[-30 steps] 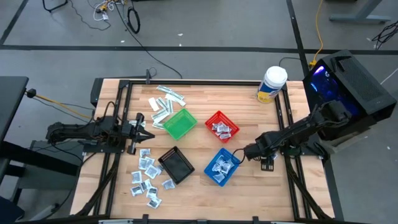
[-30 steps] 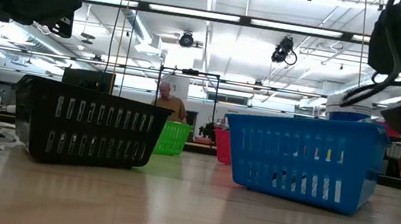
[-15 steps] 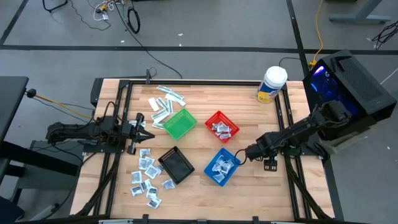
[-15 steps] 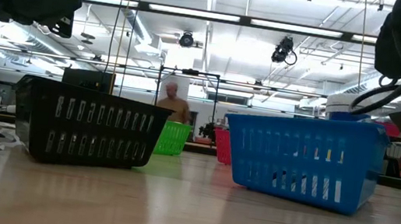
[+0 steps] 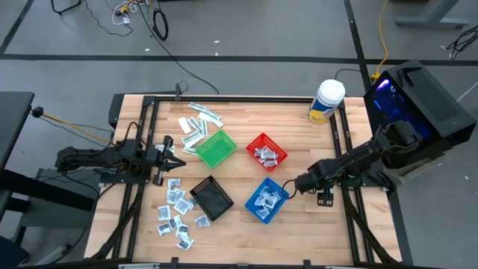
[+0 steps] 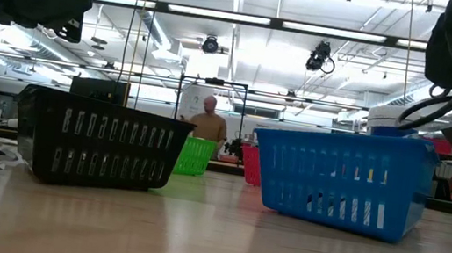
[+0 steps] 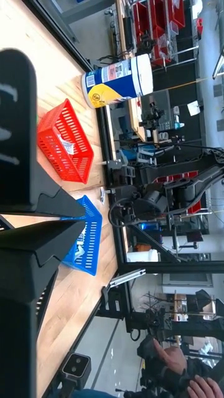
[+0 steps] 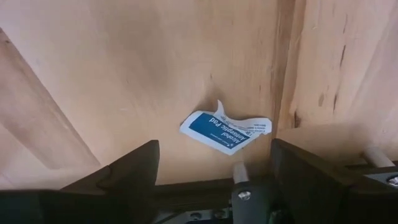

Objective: Pick & Place First Aid Supplies
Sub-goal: Put the blue alcohol pad into the blue bin

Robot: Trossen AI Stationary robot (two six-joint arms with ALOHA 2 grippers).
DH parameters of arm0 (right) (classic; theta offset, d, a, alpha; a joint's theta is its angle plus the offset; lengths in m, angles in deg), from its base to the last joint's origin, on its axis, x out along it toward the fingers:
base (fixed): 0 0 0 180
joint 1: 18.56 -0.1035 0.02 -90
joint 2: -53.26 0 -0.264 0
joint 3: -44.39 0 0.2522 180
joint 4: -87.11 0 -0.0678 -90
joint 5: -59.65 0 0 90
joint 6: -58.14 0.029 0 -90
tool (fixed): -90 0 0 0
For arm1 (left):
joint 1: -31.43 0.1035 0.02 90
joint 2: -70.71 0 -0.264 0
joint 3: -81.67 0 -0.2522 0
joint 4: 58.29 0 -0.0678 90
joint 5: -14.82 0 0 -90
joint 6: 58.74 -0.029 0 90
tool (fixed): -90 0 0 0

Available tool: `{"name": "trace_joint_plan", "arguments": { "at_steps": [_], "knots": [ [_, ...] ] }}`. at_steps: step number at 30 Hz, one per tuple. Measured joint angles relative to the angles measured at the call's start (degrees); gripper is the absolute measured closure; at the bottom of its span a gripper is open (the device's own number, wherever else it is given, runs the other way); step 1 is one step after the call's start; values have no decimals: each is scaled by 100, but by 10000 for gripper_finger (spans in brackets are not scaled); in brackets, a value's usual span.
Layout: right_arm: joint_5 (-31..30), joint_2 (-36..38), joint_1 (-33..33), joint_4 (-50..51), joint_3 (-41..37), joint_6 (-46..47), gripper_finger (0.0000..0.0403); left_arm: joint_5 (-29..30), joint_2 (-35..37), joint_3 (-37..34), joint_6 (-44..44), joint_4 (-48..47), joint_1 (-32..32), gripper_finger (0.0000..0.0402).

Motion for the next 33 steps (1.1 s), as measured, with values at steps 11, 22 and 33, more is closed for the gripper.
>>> {"name": "trace_joint_plan", "arguments": {
  "at_steps": [11,22,33],
  "knots": [
    [-304,-163,-60,14,-2,359,93,0,2,0,0,0,2,376],
    [-707,-170,-156,213,-2,540,93,0,2,1,0,0,0,376],
    [-491,-170,-156,154,-2,429,49,0,2,1,0,0,2,376]
  ]
}}
